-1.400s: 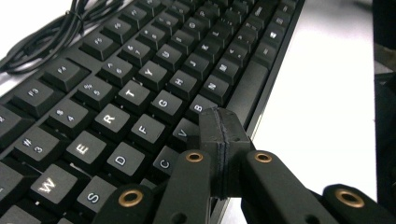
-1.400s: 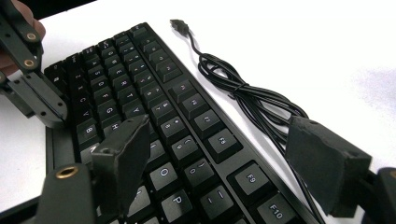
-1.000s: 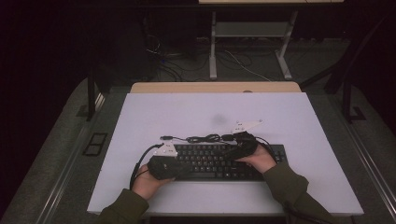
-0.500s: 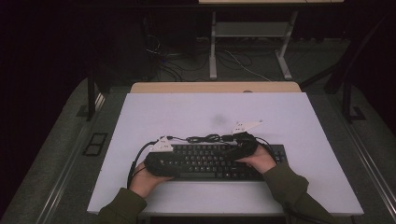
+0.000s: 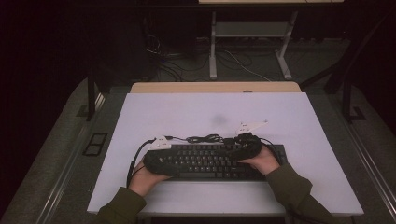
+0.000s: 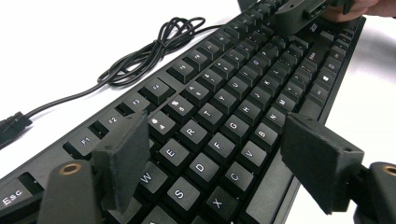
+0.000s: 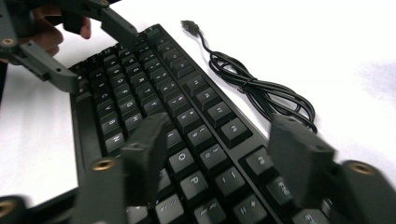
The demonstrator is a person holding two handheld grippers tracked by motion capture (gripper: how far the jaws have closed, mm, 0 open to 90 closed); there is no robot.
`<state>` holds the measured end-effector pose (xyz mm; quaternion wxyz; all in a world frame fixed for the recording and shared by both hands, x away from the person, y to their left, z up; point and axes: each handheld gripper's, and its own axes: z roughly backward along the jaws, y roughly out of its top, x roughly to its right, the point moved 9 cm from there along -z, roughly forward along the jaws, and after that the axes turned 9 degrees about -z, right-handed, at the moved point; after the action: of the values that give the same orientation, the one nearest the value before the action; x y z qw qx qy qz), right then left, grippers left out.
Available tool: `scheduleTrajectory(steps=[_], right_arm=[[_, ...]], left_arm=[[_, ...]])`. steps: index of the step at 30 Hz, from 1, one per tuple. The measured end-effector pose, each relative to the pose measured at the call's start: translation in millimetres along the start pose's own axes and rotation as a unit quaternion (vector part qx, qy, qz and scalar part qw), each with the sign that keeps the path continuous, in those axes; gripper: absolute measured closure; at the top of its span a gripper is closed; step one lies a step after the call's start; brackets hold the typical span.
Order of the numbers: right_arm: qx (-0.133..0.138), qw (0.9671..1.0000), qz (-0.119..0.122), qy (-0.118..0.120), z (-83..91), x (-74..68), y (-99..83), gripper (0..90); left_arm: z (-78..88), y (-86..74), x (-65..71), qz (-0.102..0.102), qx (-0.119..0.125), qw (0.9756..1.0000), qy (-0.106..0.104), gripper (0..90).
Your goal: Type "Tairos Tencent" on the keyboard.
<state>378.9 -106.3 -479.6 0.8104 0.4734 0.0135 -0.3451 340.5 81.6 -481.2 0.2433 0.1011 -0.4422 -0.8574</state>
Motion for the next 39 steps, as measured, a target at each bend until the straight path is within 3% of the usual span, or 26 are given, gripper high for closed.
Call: scheduleTrajectory(steps=[7,17,31,39], right_arm=[[0.005,0.9999,-0.003,0.011,14.1,-3.5,-3.1,64.6],[-0.010,0.9996,0.008,0.026,30.9,-8.0,-15.7,88.8],[-0.030,0.9989,0.014,0.033,49.7,-9.6,-36.3,89.2],[-0.049,0.9981,0.023,0.030,51.3,-10.5,-49.8,89.2]], left_arm=[[0.0,0.9,-1.1,0.001,0.003,1.0000,0.003,20.7],[-2.8,2.7,0.4,-0.002,0.007,1.0000,0.000,20.6],[-3.6,5.2,-0.5,-0.002,0.011,0.9999,0.003,20.4],[-4.5,5.6,0.1,-0.005,0.008,1.0000,0.002,20.4]])
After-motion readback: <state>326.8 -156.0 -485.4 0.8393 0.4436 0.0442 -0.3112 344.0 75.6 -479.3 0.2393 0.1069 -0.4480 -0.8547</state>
